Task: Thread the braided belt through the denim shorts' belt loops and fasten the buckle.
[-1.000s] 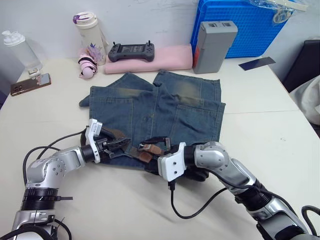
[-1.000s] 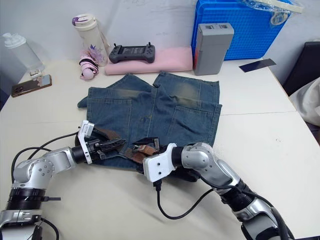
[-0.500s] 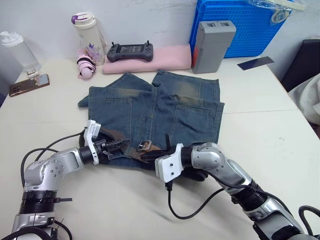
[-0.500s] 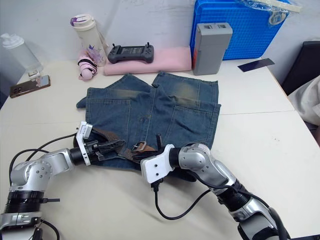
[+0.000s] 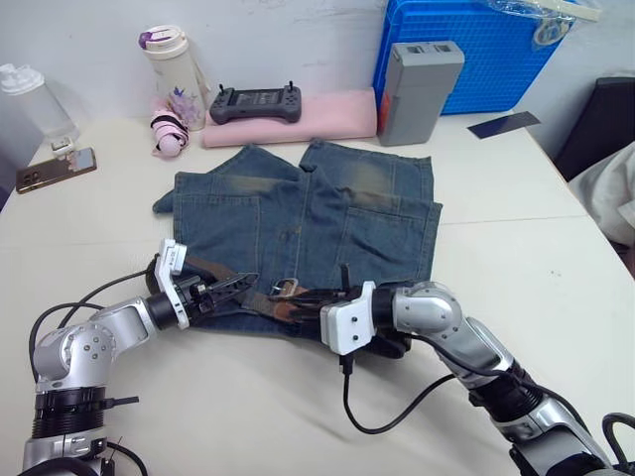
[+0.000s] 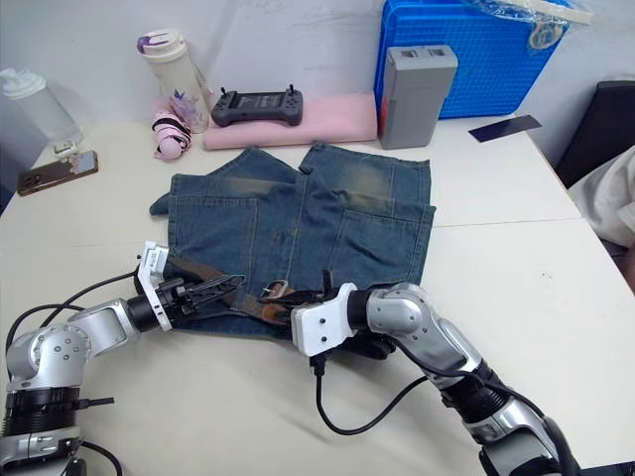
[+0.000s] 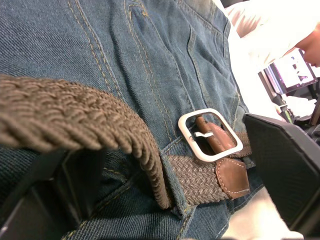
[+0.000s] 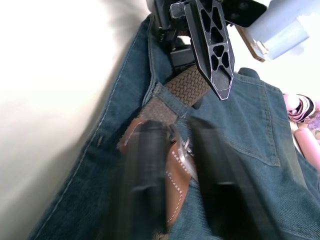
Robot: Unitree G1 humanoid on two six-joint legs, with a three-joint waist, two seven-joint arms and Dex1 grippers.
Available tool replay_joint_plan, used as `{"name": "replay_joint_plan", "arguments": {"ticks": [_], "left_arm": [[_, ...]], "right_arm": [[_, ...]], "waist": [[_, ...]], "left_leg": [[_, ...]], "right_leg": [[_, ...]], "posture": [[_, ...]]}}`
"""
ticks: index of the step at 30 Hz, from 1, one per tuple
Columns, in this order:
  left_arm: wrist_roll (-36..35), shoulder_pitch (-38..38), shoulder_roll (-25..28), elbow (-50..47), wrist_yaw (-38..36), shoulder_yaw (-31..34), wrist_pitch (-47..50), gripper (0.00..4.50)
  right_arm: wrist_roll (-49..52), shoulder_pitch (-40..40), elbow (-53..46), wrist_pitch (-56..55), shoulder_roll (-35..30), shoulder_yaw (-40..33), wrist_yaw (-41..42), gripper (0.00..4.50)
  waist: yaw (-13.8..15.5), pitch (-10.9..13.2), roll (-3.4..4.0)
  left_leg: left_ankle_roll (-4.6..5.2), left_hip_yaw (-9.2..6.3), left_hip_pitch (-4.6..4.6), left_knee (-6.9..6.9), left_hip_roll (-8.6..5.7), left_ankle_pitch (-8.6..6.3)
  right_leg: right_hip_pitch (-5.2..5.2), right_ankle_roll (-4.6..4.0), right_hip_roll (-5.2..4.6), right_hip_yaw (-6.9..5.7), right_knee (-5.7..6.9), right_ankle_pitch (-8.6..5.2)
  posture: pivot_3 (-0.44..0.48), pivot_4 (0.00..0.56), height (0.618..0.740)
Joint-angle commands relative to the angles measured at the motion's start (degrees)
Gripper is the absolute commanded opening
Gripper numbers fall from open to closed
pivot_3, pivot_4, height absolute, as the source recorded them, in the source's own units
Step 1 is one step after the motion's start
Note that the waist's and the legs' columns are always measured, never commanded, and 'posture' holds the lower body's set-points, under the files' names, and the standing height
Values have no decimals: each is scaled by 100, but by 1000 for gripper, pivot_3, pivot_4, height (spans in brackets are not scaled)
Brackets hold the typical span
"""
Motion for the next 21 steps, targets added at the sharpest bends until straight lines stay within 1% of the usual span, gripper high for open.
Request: {"name": "replay_joint_plan", "arguments": {"ticks": [1, 7, 12, 18, 20, 21], "left_arm": [[11, 66, 7, -174, -24, 43, 30, 4500], [-5, 44, 38, -195, -25, 65, 91, 4500], [3, 15, 50, -193, -32, 63, 120, 4500], [31, -31, 37, -149, -29, 39, 128, 4500], [51, -53, 27, -126, -32, 27, 124, 4500], [56, -62, 20, -120, -31, 25, 123, 4500]], "right_arm": [[-198, -28, 87, -294, 26, 90, -79, 1224], [-603, -53, 434, -515, 135, 239, -275, 1224], [-721, -35, 537, -582, 194, 249, -342, 1224], [-495, 2, 381, -493, 133, 84, -240, 1224], [-417, -13, 322, -462, 104, 45, -194, 1768], [-403, -17, 298, -471, 82, 43, -165, 2114]], "waist": [[0, 0, 0], [1, 0, 0], [0, 0, 0], [2, 0, 0], [2, 0, 0], [2, 0, 0]], "left_leg": [[0, 0, 0, 0, 0, 0], [0, 0, 2, 0, -1, 0], [0, 0, 2, 0, -1, 0], [-1, 0, 3, 0, -1, 1], [-1, 0, 3, 0, -1, 1], [-1, 0, 3, 0, -1, 1]], "right_leg": [[0, 0, 0, 0, 1, 0], [1, -2, 0, 0, 2, 1], [1, -2, 1, 0, 3, 1], [2, -2, 1, 0, 3, 1], [2, -2, 1, 0, 3, 1], [2, -2, 1, 0, 3, 1]], "posture": [[0, 150, 718], [0, 150, 718], [0, 150, 718], [0, 150, 718], [0, 150, 718], [0, 150, 718]]}}
